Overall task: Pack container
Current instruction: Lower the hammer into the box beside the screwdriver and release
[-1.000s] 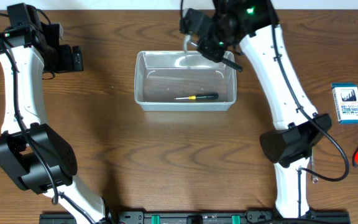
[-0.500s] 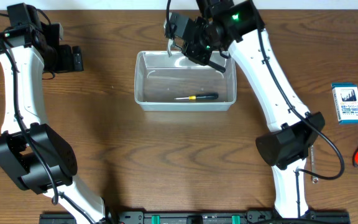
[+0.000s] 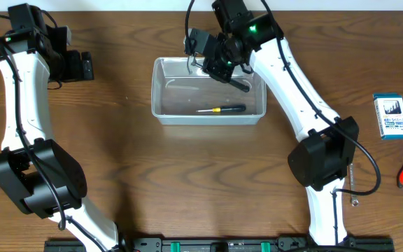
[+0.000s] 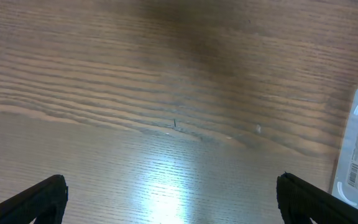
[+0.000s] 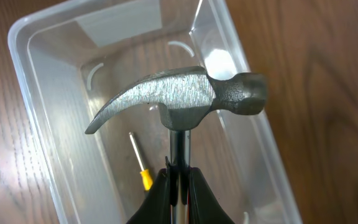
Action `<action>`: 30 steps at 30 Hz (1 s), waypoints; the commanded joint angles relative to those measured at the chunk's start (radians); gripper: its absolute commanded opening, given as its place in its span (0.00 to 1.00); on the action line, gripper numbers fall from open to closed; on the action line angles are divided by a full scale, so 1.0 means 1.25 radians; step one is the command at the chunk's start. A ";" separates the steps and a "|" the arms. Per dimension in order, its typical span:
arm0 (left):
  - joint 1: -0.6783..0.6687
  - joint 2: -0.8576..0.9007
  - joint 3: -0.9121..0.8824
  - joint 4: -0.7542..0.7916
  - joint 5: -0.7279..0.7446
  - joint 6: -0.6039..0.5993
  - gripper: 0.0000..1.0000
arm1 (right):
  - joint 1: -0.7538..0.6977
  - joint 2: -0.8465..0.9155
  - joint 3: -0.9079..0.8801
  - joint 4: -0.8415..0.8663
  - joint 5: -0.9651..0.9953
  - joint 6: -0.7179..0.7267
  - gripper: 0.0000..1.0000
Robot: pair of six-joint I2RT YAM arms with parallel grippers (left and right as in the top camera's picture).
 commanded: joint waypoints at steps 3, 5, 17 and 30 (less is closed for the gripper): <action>0.002 0.006 -0.006 -0.002 -0.009 0.008 0.98 | 0.003 -0.002 -0.051 0.005 -0.030 0.014 0.01; 0.002 0.006 -0.006 -0.002 -0.009 0.008 0.98 | 0.003 -0.002 -0.069 0.005 -0.030 0.014 0.01; 0.002 0.006 -0.006 -0.002 -0.009 0.008 0.98 | 0.003 -0.001 -0.095 0.020 -0.033 0.016 0.01; 0.002 0.006 -0.006 -0.002 -0.009 0.008 0.98 | 0.003 0.033 -0.115 0.032 -0.035 0.027 0.01</action>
